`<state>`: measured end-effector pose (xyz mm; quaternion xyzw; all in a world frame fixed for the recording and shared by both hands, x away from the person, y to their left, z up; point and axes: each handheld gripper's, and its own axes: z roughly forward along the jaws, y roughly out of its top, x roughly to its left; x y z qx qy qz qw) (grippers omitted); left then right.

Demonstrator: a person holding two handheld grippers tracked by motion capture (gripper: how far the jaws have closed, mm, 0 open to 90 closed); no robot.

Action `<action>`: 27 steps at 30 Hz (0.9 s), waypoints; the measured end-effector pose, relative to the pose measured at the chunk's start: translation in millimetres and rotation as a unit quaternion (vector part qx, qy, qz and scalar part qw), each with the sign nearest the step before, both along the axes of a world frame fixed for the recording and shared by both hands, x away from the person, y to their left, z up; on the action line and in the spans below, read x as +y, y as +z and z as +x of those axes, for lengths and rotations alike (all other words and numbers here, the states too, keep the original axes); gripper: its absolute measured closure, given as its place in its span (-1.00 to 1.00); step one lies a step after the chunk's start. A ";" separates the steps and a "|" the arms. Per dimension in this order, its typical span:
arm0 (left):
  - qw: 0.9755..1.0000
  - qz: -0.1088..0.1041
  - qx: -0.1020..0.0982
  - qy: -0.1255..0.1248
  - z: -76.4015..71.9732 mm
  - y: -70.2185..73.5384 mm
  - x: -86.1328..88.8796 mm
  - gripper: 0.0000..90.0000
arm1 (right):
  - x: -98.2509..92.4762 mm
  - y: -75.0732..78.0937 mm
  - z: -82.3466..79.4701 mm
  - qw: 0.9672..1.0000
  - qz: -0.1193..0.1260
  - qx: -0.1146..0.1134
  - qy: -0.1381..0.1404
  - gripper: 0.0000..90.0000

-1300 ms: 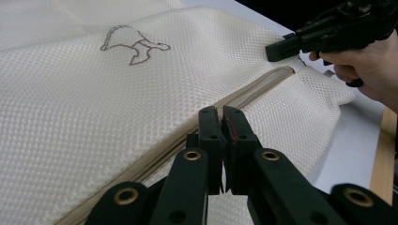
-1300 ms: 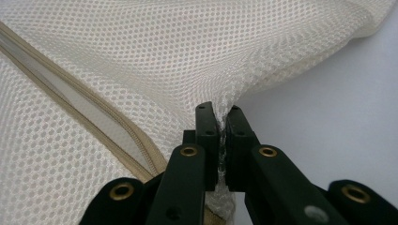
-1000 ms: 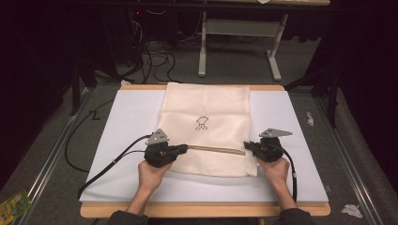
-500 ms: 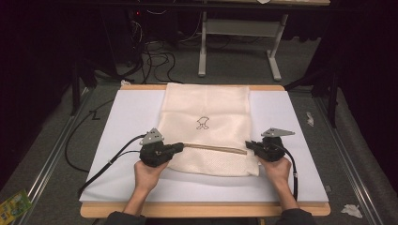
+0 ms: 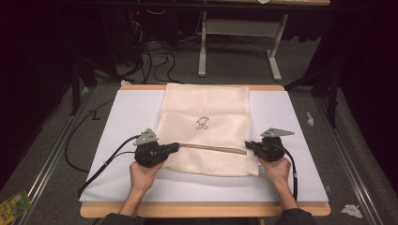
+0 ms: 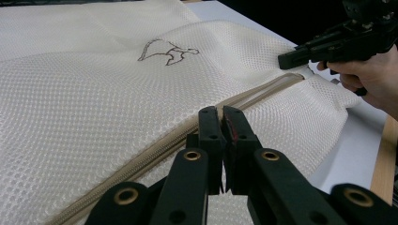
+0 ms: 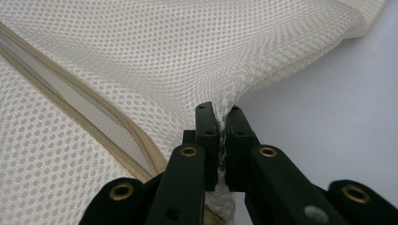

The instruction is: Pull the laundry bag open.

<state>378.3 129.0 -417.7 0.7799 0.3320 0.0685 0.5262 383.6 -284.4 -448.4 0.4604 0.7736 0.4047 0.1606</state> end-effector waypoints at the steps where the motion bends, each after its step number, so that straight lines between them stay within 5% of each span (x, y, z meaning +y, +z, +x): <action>1: 1.000 -0.001 0.000 0.000 0.1 0.1 0.1 0.94 | 0.0 -0.8 0.6 1.000 0.001 -0.001 0.001 0.95; 16: 1.000 -0.001 -0.004 0.002 -2.8 1.2 4.2 0.94 | 2.4 -0.7 0.3 1.000 0.004 0.001 0.006 0.95; 27: 1.000 -0.009 -0.009 0.025 -4.9 3.7 22.6 0.94 | -0.3 -0.8 0.2 1.000 0.000 -0.002 -0.001 0.95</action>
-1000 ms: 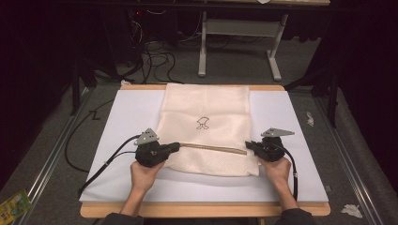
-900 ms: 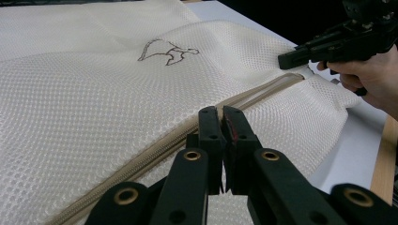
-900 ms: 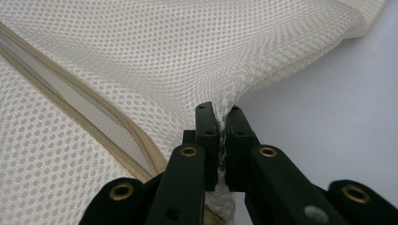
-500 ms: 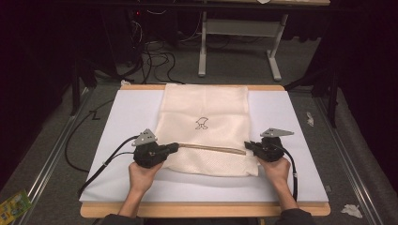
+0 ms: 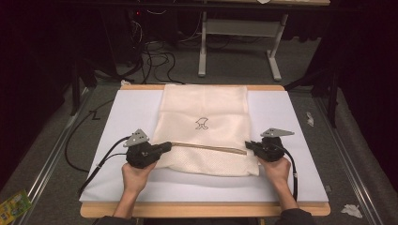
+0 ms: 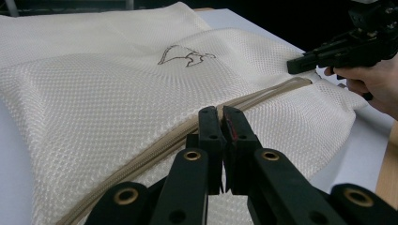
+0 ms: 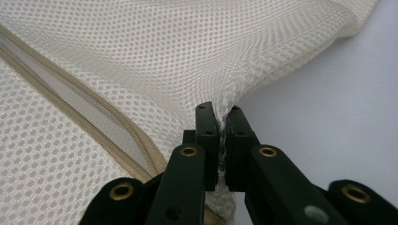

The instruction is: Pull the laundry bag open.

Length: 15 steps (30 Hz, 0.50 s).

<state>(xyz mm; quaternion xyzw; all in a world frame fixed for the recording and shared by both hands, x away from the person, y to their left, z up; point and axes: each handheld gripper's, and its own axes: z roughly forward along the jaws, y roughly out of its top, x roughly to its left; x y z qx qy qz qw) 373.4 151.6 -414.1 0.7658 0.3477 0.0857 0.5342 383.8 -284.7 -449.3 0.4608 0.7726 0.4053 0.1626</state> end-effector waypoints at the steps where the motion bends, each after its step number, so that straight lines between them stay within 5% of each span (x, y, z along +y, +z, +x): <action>1: 1.000 -0.001 0.001 0.002 0.1 0.2 1.9 0.94 | -0.3 -0.2 0.1 1.000 -0.001 0.001 0.000 0.95; 15: 1.000 0.000 0.004 0.021 -2.0 -1.8 19.0 0.94 | -0.7 0.6 0.3 1.000 -0.007 0.000 -0.001 0.95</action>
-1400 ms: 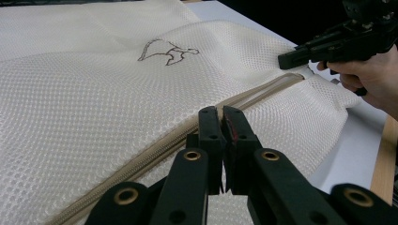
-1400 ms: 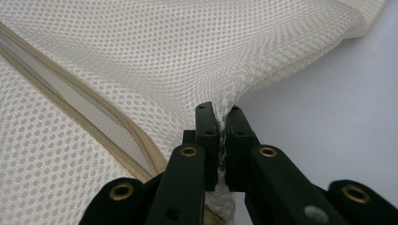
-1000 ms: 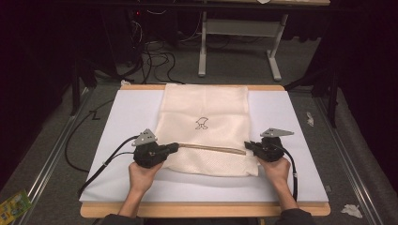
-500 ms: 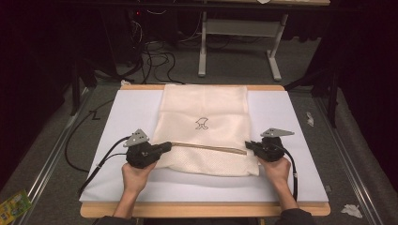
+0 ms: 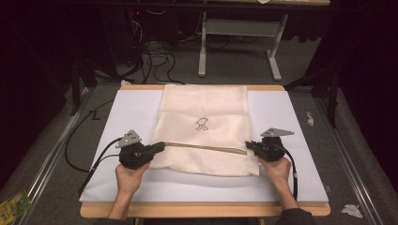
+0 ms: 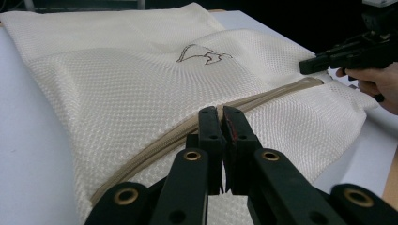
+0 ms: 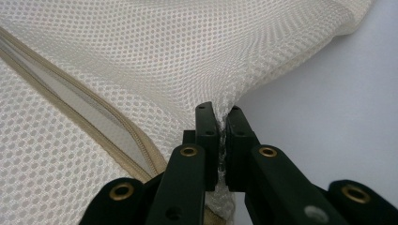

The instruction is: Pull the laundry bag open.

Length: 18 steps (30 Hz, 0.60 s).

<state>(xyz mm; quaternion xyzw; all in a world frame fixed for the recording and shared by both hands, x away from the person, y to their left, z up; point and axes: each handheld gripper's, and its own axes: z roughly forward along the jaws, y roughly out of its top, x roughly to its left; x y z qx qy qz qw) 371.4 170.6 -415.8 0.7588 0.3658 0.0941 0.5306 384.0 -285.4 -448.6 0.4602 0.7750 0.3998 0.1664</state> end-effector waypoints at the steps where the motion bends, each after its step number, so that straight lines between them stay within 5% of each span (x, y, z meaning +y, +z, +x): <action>1: 1.000 0.001 0.000 0.001 -0.1 0.3 2.1 0.94 | -0.1 0.1 -0.1 1.000 0.000 0.002 -0.002 0.95; 18: 0.999 -0.005 0.003 0.034 -5.1 -1.2 31.3 0.94 | -1.6 2.3 -0.2 1.000 0.004 -0.002 -0.006 0.95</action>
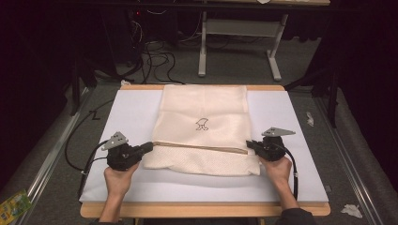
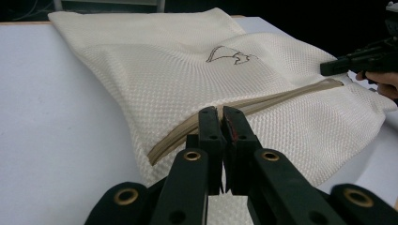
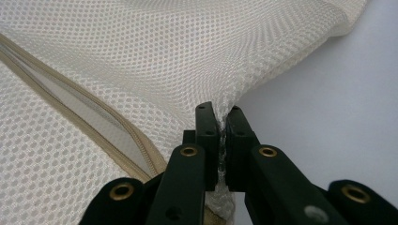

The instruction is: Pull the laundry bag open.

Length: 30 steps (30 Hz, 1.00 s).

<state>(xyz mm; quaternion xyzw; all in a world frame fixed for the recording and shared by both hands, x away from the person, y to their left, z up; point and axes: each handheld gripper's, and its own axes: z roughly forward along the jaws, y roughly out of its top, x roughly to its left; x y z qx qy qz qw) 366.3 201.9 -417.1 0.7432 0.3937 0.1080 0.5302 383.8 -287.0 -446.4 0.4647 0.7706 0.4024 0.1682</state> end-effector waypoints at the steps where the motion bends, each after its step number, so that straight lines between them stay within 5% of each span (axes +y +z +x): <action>1: 1.000 0.003 0.000 0.001 -0.4 0.3 0.8 0.94 | 0.4 0.0 -0.1 1.000 0.001 0.001 0.001 0.95; 30: 1.000 0.011 -0.002 0.017 -0.7 -3.1 12.4 0.94 | 0.0 8.5 -0.3 1.000 0.006 -0.012 0.003 0.95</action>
